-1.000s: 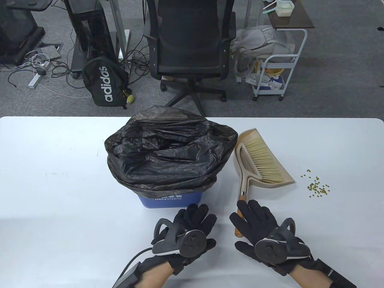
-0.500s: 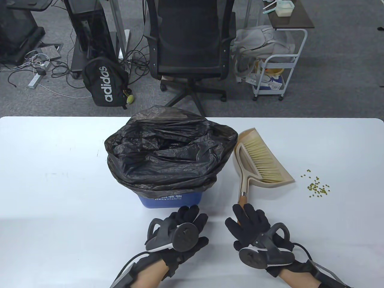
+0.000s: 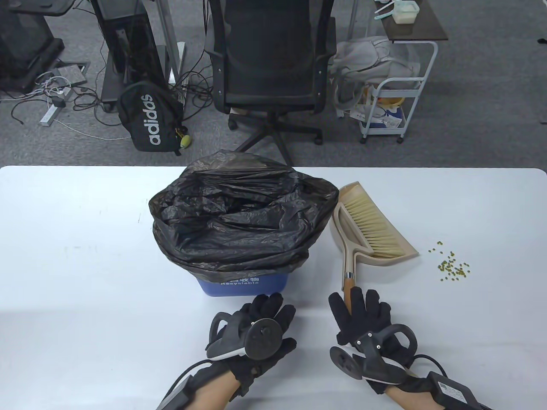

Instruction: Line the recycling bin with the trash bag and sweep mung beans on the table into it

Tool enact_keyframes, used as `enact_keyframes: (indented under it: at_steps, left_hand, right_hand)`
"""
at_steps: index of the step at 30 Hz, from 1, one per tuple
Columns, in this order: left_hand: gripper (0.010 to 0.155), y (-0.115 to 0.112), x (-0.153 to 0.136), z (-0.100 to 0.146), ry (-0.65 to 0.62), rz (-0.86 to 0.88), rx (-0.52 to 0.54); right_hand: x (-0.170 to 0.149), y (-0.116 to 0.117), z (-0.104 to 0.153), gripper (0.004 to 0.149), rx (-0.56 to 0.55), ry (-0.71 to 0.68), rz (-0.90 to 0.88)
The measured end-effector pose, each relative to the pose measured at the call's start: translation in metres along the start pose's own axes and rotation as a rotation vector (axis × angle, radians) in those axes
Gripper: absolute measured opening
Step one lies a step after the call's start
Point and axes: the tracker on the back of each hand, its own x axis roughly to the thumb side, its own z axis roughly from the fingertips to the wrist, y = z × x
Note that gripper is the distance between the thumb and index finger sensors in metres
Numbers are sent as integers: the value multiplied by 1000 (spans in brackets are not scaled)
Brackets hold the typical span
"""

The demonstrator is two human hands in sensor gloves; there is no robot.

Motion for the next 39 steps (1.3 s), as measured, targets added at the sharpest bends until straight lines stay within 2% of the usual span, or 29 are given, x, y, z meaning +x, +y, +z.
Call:
enact_keyframes:
  at_steps: [5, 7, 12, 19, 23, 30, 39]
  left_hand:
    - [74, 0, 1, 0, -1, 0, 1]
    - [74, 0, 1, 0, 0, 0, 2]
    - [74, 0, 1, 0, -3, 3, 3]
    - [73, -1, 2, 1, -14, 10, 5]
    - [73, -1, 2, 2, -20, 13, 6]
    - [71, -1, 2, 2, -19, 16, 4]
    - [70, 0, 2, 3, -19, 22, -3]
  right_hand:
    - [2, 2, 0, 85, 6, -7, 32]
    - [4, 2, 0, 76, 4, -42, 67]
    - [9, 0, -2, 67, -67, -100, 180]
    - [8, -9, -7, 64, -155, -159, 227]
    - [-3, -26, -10, 63, -216, -152, 193]
    - [-32, -61, -18, 61, -256, -107, 164]
    - [-82, -102, -16, 59, -360, 50, 74]
